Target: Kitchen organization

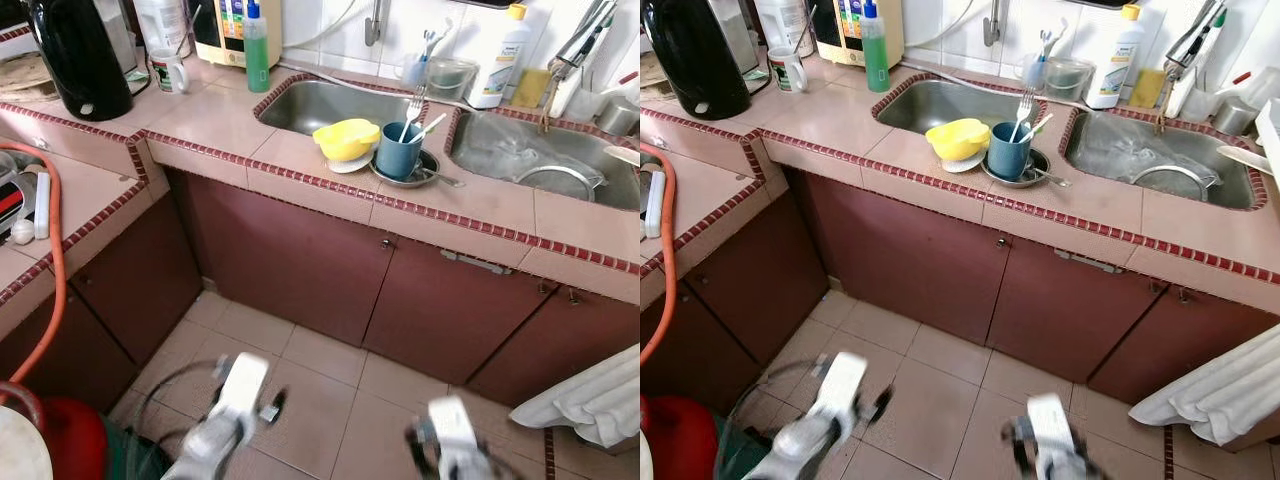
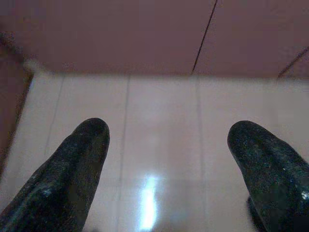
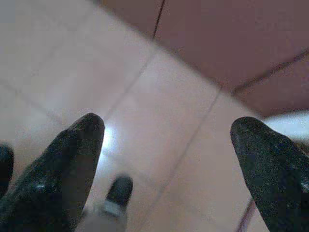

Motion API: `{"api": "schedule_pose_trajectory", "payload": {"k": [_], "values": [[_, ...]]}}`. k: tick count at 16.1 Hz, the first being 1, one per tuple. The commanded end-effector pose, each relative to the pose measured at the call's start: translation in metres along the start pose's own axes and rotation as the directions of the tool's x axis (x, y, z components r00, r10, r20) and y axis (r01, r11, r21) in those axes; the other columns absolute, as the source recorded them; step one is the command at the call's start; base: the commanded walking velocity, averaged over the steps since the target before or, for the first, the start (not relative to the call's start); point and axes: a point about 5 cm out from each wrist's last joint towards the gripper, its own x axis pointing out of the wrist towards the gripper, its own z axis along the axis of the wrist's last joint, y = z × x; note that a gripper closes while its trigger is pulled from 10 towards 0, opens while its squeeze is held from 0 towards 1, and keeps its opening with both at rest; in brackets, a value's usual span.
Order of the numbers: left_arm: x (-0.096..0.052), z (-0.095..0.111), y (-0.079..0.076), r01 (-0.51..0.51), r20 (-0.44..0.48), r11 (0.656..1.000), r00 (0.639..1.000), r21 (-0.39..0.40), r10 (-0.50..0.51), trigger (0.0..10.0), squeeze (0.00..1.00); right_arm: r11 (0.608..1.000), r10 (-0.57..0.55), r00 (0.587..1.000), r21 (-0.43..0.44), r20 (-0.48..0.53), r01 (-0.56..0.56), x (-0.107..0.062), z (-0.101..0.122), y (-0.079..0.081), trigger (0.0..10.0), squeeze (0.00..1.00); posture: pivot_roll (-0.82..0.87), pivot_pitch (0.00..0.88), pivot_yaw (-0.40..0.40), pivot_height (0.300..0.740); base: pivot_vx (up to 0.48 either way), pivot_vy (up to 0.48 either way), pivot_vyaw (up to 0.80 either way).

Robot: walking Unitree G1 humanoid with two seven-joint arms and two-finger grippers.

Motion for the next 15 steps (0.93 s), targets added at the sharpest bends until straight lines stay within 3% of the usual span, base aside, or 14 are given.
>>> {"api": "schedule_pose_trajectory", "payload": {"k": [1, 3, 6, 7, 8, 10, 12, 15], "values": [[0.004, 0.016, 0.002, -0.003, 0.068, 0.999, 0.998, -0.042, 0.006, 10.0, 0.0, 1.0, -0.014, 0.997, 0.028, 0.07, 0.012, 0.002, 0.012, -0.004, 10.0, 0.0, -0.02, 0.058, -0.018, 0.74, 0.0, 0.0, 0.0], [0.008, 0.044, 0.009, -0.001, 0.194, 1.0, 0.981, -0.019, 0.005, 10.0, 0.0, 0.997, -0.036, 0.98, 0.073, 0.194, 0.022, 0.004, 0.036, -0.011, 10.0, 0.0, -0.04, 0.062, -0.012, 0.74, 0.0, 0.0, 0.0], [0.005, 0.073, 0.028, -0.016, 0.341, 0.998, 0.939, -0.063, 0.037, 10.0, 0.0, 0.994, -0.074, 0.929, 0.101, 0.362, 0.039, 0.003, 0.067, -0.02, 10.0, 0.0, -0.06, 0.06, -0.005, 0.74, 0.0, 0.0, 0.0], [-0.001, 0.079, 0.036, -0.027, 0.388, 0.998, 0.92, -0.05, 0.044, 10.0, 0.0, 0.993, -0.091, 0.896, 0.113, 0.435, 0.046, -0.001, 0.08, -0.023, 10.0, 0.0, -0.06, 0.059, -0.003, 0.74, 0.0, 0.0, 0.0], [-0.009, 0.088, 0.044, -0.043, 0.447, 0.999, 0.893, -0.028, 0.051, 10.0, 0.0, 0.995, -0.085, 0.834, 0.091, 0.545, 0.042, -0.008, 0.102, -0.027, 10.0, 0.0, -0.06, 0.056, -0.005, 0.74, 0.0, 0.0, 0.0], [-0.016, 0.097, 0.05, -0.055, 0.493, 0.998, 0.868, -0.018, 0.056, 10.0, 0.0, 0.994, -0.096, 0.781, 0.092, 0.617, 0.049, -0.016, 0.119, -0.03, 10.0, 0.0, -0.06, 0.054, -0.008, 0.74, 0.0, 0.0, 0.0], [-0.026, 0.121, 0.057, -0.058, 0.571, 0.998, 0.82, -0.011, 0.054, 10.0, 0.0, 0.997, -0.078, 0.696, 0.064, 0.713, 0.047, -0.031, 0.147, -0.033, 10.0, 0.0, -0.05, 0.049, -0.016, 0.74, 0.0, 0.0, 0.0], [-0.043, 0.135, 0.059, -0.031, 0.606, 0.999, 0.794, -0.032, 0.044, 10.0, 0.0, 0.998, -0.05, 0.635, 0.015, 0.771, 0.06, -0.053, 0.162, -0.037, 10.0, 0.0, -0.06, 0.033, -0.017, 0.74, 0.0, 0.0, 0.0]]}}
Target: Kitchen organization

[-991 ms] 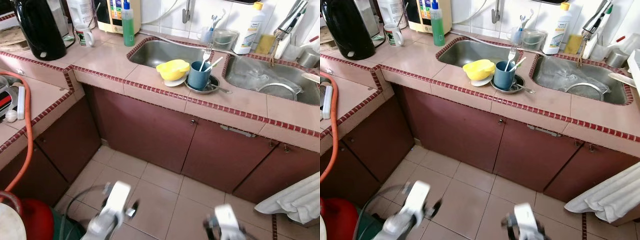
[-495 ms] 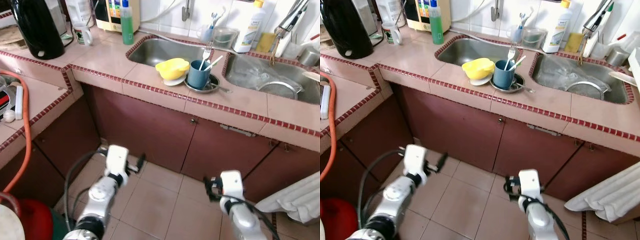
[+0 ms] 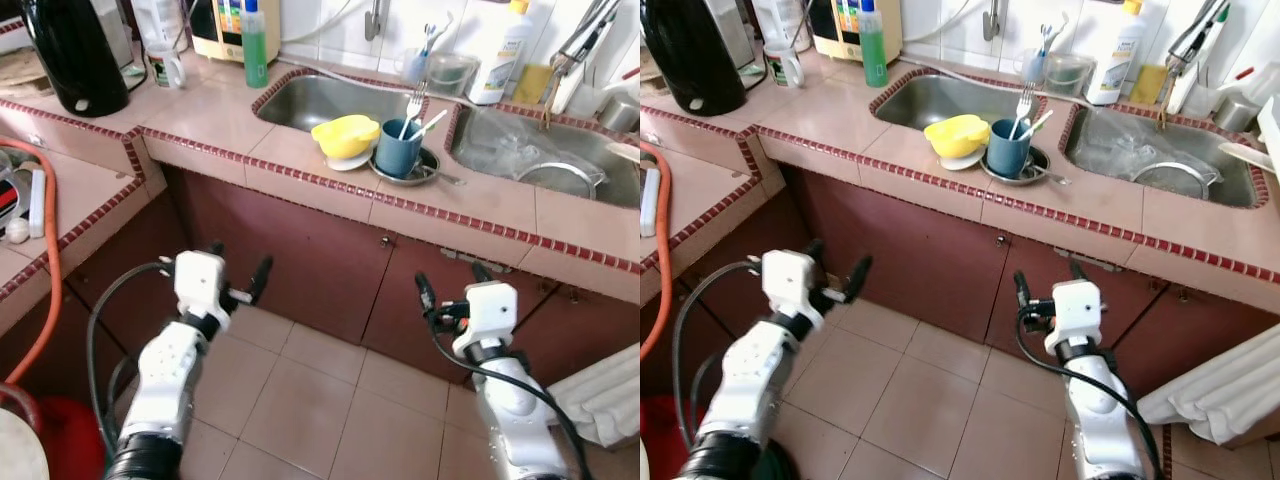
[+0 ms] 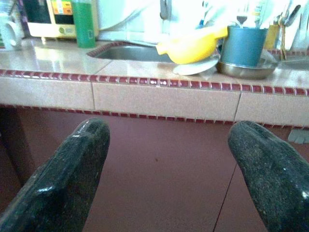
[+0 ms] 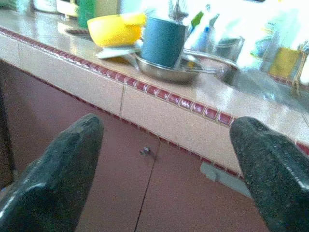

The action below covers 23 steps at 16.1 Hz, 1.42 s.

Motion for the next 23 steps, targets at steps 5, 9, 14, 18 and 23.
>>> {"api": "schedule_pose_trajectory", "payload": {"k": [5, 9, 14, 18, 23], "values": [[-0.015, 0.001, -0.011, 0.001, -0.018, 0.999, 1.0, -0.035, -0.002, 10.0, 0.0, 1.0, -0.003, 1.0, 0.003, 0.025, 0.003, -0.013, 0.014, -0.006, 10.0, 0.0, -0.06, 0.019, -0.021, 0.74, 0.0, 0.0, 0.0], [-0.006, 0.012, -0.013, 0.014, -0.016, 0.999, 1.0, -0.04, -0.014, 10.0, 0.0, 1.0, 0.02, 0.999, -0.008, 0.028, -0.019, -0.007, 0.021, -0.001, 10.0, 0.0, -0.07, 0.016, -0.023, 0.74, 0.0, 0.0, 0.0], [-0.001, 0.015, -0.017, 0.022, -0.011, 0.998, 1.0, -0.065, -0.023, 10.0, 0.0, 0.999, 0.039, 0.999, -0.01, 0.023, -0.039, -0.002, 0.024, 0.003, 10.0, 0.0, -0.07, 0.019, -0.026, 0.74, 0.0, 0.0, 0.0], [0.002, 0.017, -0.019, 0.029, -0.002, 0.998, 1.0, -0.061, -0.029, 10.0, 0.0, 0.999, 0.045, 0.999, -0.014, 0.016, -0.045, -0.001, 0.023, 0.003, 10.0, 0.0, -0.07, 0.022, -0.031, 0.74, 0.252, 0.0, 0.0], [0.007, 0.02, -0.021, 0.046, 0.008, 0.997, 0.999, -0.063, -0.046, 10.0, 0.0, 0.999, 0.044, 0.999, -0.022, 0.01, -0.043, 0.001, 0.023, 0.001, 10.0, 0.0, -0.08, 0.035, -0.031, 0.74, 0.287, 0.0, 0.0]]}}
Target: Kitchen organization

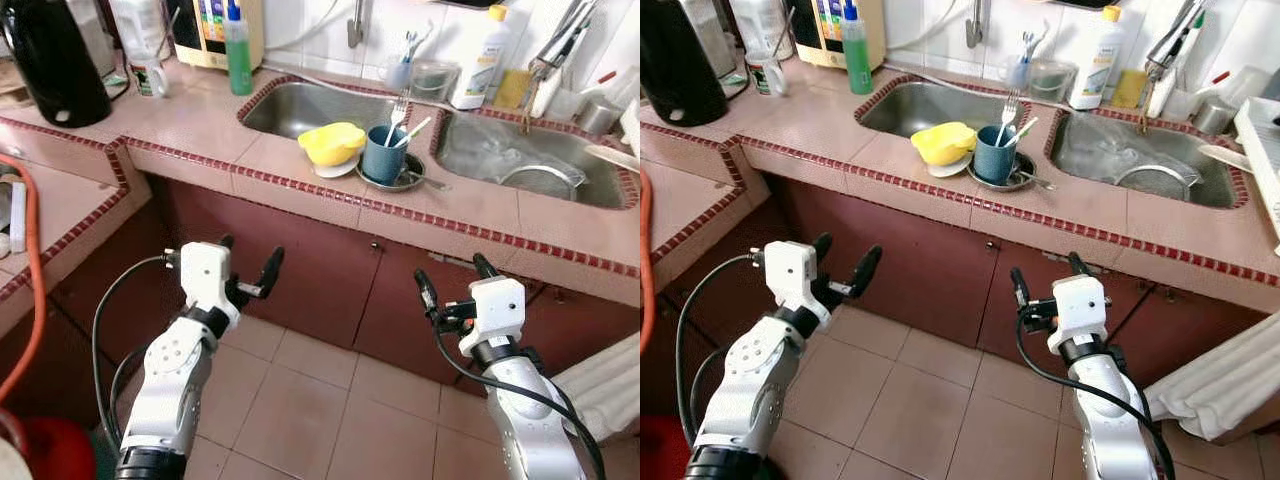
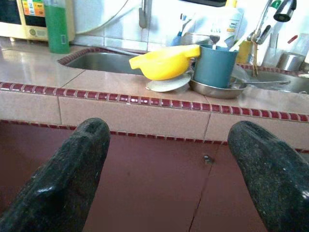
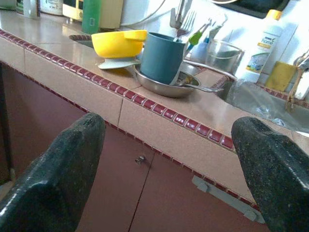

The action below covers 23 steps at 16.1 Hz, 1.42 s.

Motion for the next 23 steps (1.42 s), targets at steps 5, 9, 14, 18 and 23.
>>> {"api": "schedule_pose_trajectory", "payload": {"k": [5, 9, 14, 18, 23], "values": [[0.005, 0.005, 0.001, 0.009, 0.007, 1.0, 1.0, 0.005, -0.009, 10.0, 0.0, 1.0, -0.014, 1.0, -0.008, 0.014, 0.014, 0.005, 0.005, -0.001, 10.0, 0.0, -0.07, 0.043, -0.028, 0.74, 0.303, 0.0, 0.0], [0.006, 0.007, 0.001, 0.007, 0.012, 1.0, 1.0, 0.005, -0.007, 10.0, 0.0, 1.0, -0.017, 1.0, -0.008, 0.021, 0.018, 0.009, 0.007, 0.0, 10.0, 0.0, -0.07, 0.047, -0.03, 0.74, 0.304, 0.0, 0.0], [0.009, 0.009, 0.0, 0.013, 0.022, 1.0, 1.0, 0.007, -0.013, 10.0, 0.0, 1.0, -0.024, 0.999, -0.015, 0.022, 0.024, 0.01, 0.008, -0.001, 10.0, 0.0, -0.08, 0.05, -0.024, 0.74, 0.32, 0.0, 0.0], [0.011, 0.009, -0.001, 0.02, 0.022, 1.0, 1.0, 0.004, -0.02, 10.0, 0.0, 0.999, -0.029, 0.999, -0.017, 0.021, 0.03, 0.009, 0.008, -0.002, 10.0, 0.0, -0.08, 0.053, -0.023, 0.74, 0.328, 0.0, 0.0], [0.013, 0.01, -0.002, 0.025, 0.026, 1.0, 0.999, 0.005, -0.026, 10.0, 0.0, 0.999, -0.039, 0.999, -0.012, 0.007, 0.039, 0.01, 0.007, -0.002, 10.0, 0.0, -0.08, 0.053, -0.02, 0.74, 0.326, 0.0, -0.24]]}}
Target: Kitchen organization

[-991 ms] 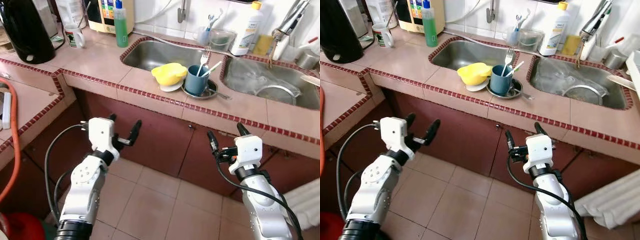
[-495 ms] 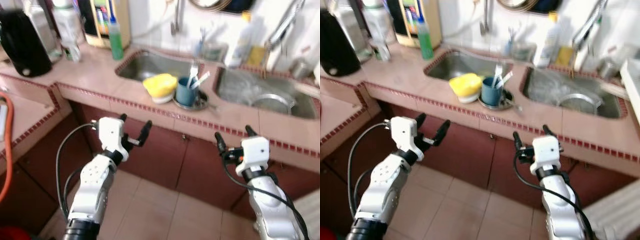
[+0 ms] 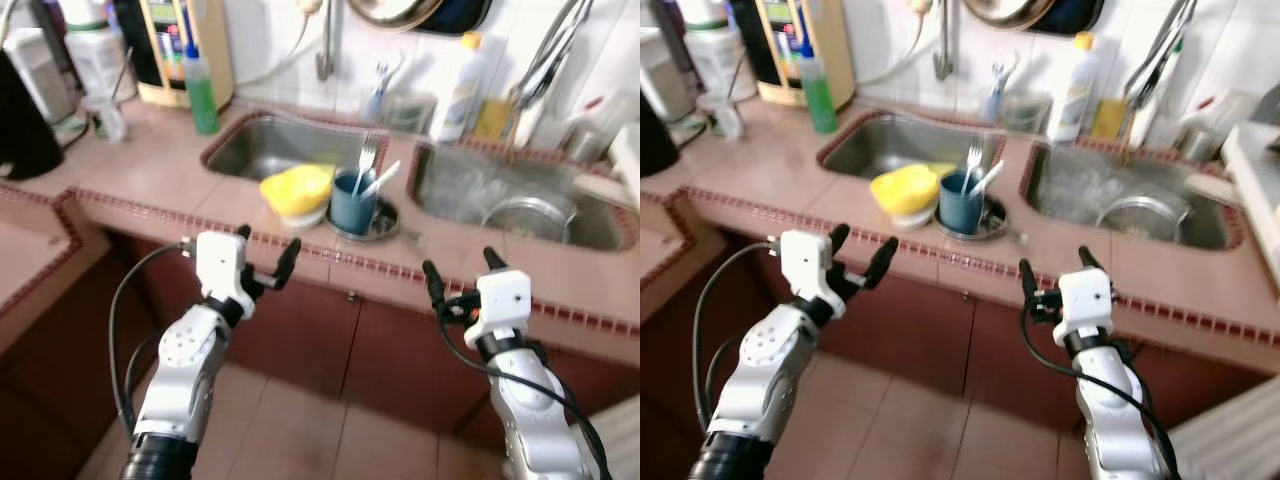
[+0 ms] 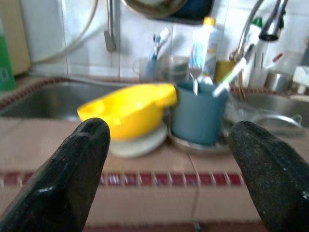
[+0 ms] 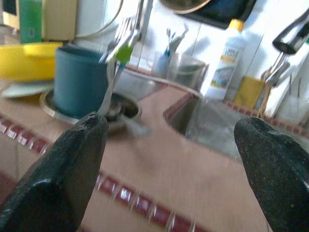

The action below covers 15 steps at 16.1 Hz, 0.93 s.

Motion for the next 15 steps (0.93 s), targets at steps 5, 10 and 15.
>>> {"api": "schedule_pose_trajectory", "payload": {"k": [5, 10, 15], "values": [[-0.0019, 0.003, 0.0071, -0.021, 0.003, 1.0, 1.0, 0.006, 0.021, 10.0, 0.0, 1.0, 0.018, 1.0, 0.01, -0.008, -0.018, 0.002, 0.0014, 0.005, 10.0, 0.0, -0.08, 0.059, -0.024, 0.74, 0.326, 0.0, -0.65], [-0.0043, 0.0067, 0.0085, -0.038, 0.034, 0.999, 0.999, -0.019, 0.039, 10.0, 0.0, 1.0, 0.023, 1.0, 0.006, 0.015, -0.023, 0.0009, 0.004, 0.0055, 10.0, 0.0, -0.08, 0.062, -0.029, 0.74, 0.169, 0.0, -0.37], [-0.0096, 0.0113, 0.0083, -0.031, 0.074, 0.999, 0.997, -0.026, 0.033, 10.0, 0.0, 0.999, 0.032, 0.999, 0.009, 0.014, -0.032, -0.0014, 0.0033, 0.0063, 10.0, 0.0, -0.08, 0.064, -0.032, 0.74, 0.0, 0.0, 0.0]]}}
